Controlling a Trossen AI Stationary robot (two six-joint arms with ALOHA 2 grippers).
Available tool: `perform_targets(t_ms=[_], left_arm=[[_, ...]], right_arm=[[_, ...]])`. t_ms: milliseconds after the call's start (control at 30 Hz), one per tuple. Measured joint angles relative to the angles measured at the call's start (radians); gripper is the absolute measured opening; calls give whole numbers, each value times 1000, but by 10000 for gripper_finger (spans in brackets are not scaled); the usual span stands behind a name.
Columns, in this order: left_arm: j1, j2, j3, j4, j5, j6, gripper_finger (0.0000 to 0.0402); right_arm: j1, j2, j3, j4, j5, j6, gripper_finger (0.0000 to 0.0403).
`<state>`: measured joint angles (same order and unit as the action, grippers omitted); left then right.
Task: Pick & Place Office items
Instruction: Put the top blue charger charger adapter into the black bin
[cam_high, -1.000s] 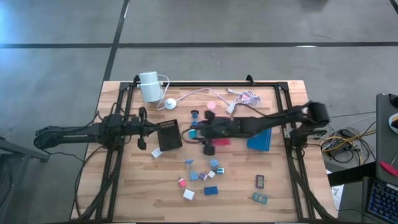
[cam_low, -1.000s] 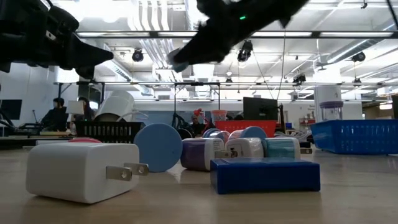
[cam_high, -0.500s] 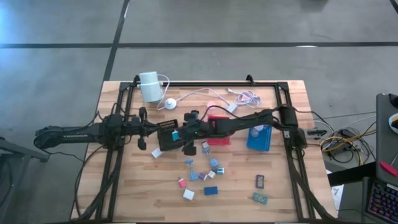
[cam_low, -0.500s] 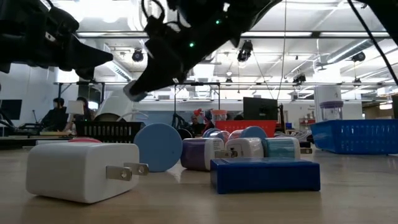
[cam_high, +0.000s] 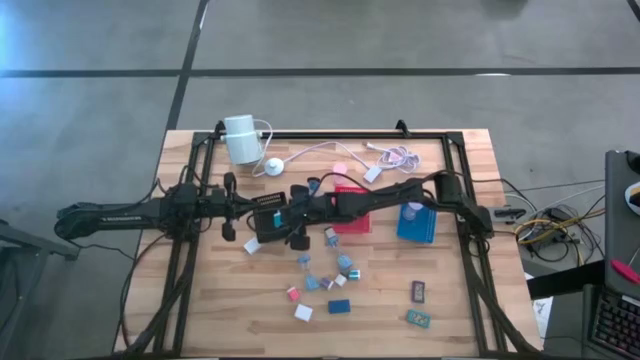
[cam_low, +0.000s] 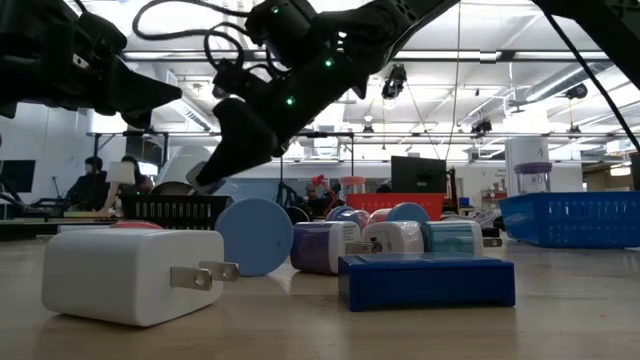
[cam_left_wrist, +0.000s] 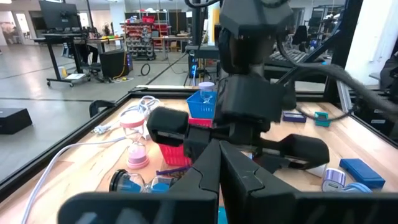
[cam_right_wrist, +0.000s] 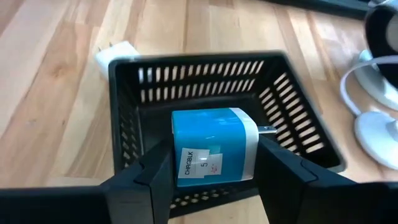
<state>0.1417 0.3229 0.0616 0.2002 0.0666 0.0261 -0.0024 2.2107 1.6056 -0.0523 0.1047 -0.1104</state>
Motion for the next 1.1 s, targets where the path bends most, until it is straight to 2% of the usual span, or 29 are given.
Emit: perform_targets(t_ms=[633, 1100], left_arm=[[0, 0, -1, 0, -3, 4, 7], [0, 2, -2, -11, -4, 5, 7]], right_arm=[[-2, 16, -1, -2, -35, -23, 205], [-12, 97, 69, -72, -56, -26, 189]])
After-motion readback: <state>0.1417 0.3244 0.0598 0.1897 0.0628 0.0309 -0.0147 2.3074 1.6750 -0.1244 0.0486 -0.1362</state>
